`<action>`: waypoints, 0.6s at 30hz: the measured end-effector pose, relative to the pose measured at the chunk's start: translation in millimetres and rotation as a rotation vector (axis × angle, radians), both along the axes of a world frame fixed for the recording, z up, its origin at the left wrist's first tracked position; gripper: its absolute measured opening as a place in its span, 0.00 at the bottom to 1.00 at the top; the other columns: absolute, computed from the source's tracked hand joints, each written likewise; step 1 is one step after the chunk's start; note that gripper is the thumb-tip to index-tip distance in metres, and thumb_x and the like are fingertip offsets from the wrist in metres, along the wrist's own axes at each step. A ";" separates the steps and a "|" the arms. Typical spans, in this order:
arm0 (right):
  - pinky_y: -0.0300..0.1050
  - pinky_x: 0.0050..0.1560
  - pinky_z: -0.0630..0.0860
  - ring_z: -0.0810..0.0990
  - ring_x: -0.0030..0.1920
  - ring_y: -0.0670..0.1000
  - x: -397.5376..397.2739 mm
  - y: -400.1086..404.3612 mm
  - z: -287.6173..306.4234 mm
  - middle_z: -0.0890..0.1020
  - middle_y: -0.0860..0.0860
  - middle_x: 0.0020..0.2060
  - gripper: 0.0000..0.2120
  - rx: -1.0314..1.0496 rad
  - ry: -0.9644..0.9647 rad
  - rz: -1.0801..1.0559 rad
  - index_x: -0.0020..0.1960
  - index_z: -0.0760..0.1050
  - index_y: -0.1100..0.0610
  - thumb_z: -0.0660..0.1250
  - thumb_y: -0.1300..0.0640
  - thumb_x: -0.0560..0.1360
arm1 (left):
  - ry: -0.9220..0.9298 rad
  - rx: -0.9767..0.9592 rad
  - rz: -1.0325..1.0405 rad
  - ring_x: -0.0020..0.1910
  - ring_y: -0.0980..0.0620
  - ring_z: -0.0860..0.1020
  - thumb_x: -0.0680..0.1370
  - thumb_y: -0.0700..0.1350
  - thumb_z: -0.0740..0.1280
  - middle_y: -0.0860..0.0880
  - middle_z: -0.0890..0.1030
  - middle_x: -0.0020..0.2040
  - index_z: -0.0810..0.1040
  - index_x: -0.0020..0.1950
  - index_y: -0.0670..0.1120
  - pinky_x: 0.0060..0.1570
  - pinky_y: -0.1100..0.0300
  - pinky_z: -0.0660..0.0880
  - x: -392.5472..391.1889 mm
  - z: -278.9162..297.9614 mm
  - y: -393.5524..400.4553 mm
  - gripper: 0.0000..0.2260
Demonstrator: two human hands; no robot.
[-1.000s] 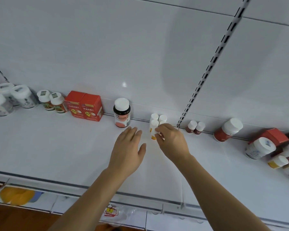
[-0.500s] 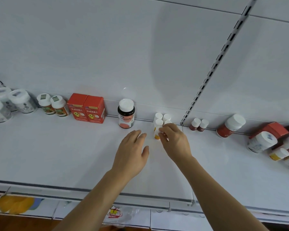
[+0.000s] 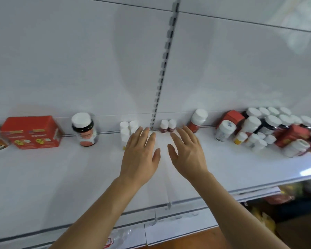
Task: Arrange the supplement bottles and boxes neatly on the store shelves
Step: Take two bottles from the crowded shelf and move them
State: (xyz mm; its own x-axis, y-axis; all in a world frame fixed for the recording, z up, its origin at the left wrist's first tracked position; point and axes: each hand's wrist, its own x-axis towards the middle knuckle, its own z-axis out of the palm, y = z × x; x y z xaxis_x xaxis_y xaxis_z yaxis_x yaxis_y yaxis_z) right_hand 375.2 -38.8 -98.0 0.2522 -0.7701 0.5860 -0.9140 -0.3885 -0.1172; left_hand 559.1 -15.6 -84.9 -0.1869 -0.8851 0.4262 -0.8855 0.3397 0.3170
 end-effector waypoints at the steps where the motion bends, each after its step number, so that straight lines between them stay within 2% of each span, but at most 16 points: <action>1: 0.60 0.66 0.73 0.73 0.69 0.65 -16.0 3.5 1.6 0.79 0.61 0.64 0.18 0.007 0.006 -0.038 0.63 0.78 0.63 0.65 0.53 0.79 | 0.005 -0.008 -0.031 0.74 0.38 0.67 0.79 0.48 0.68 0.39 0.73 0.72 0.73 0.70 0.39 0.70 0.41 0.68 -15.0 1.2 -2.0 0.22; 7: 0.64 0.66 0.73 0.72 0.69 0.67 -114.9 14.1 5.7 0.79 0.62 0.63 0.19 0.049 0.019 -0.225 0.64 0.77 0.64 0.70 0.55 0.76 | 0.011 0.006 -0.137 0.75 0.42 0.67 0.81 0.50 0.65 0.41 0.71 0.73 0.72 0.72 0.41 0.73 0.46 0.65 -105.7 3.6 -10.8 0.23; 11: 0.64 0.64 0.73 0.72 0.69 0.66 -184.5 7.4 5.8 0.79 0.60 0.62 0.19 0.093 0.000 -0.255 0.64 0.77 0.63 0.68 0.54 0.77 | 0.042 0.050 -0.152 0.73 0.43 0.68 0.81 0.50 0.65 0.43 0.72 0.73 0.72 0.72 0.42 0.73 0.49 0.65 -171.0 4.2 -20.0 0.22; 14: 0.62 0.60 0.75 0.73 0.65 0.65 -234.4 -3.9 5.4 0.80 0.58 0.57 0.17 0.106 -0.019 -0.229 0.61 0.77 0.62 0.67 0.55 0.76 | 0.095 0.116 -0.122 0.71 0.43 0.71 0.80 0.49 0.66 0.42 0.73 0.71 0.72 0.71 0.40 0.70 0.48 0.70 -217.4 5.5 -29.5 0.21; 17: 0.61 0.58 0.75 0.74 0.63 0.64 -277.1 -21.0 4.6 0.80 0.57 0.55 0.17 0.112 -0.028 -0.206 0.59 0.78 0.62 0.60 0.53 0.76 | 0.123 0.115 -0.094 0.65 0.40 0.76 0.77 0.45 0.70 0.41 0.77 0.65 0.74 0.68 0.38 0.61 0.47 0.76 -253.9 5.3 -41.1 0.21; 18: 0.61 0.58 0.76 0.74 0.63 0.64 -288.8 -26.9 4.4 0.80 0.57 0.55 0.16 0.112 -0.035 -0.211 0.59 0.78 0.62 0.61 0.54 0.76 | 0.134 0.120 -0.081 0.63 0.40 0.76 0.77 0.44 0.71 0.41 0.78 0.64 0.75 0.67 0.38 0.59 0.47 0.76 -263.4 5.3 -44.9 0.21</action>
State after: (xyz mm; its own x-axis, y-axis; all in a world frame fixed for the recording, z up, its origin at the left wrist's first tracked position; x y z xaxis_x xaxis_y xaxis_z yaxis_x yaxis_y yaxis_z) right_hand 86.4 -65.8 -93.6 0.0599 -0.8640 0.5000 -0.9680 -0.1725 -0.1821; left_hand 295.8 -60.5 -79.6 -0.2082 -0.9156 0.3439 -0.8041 0.3604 0.4728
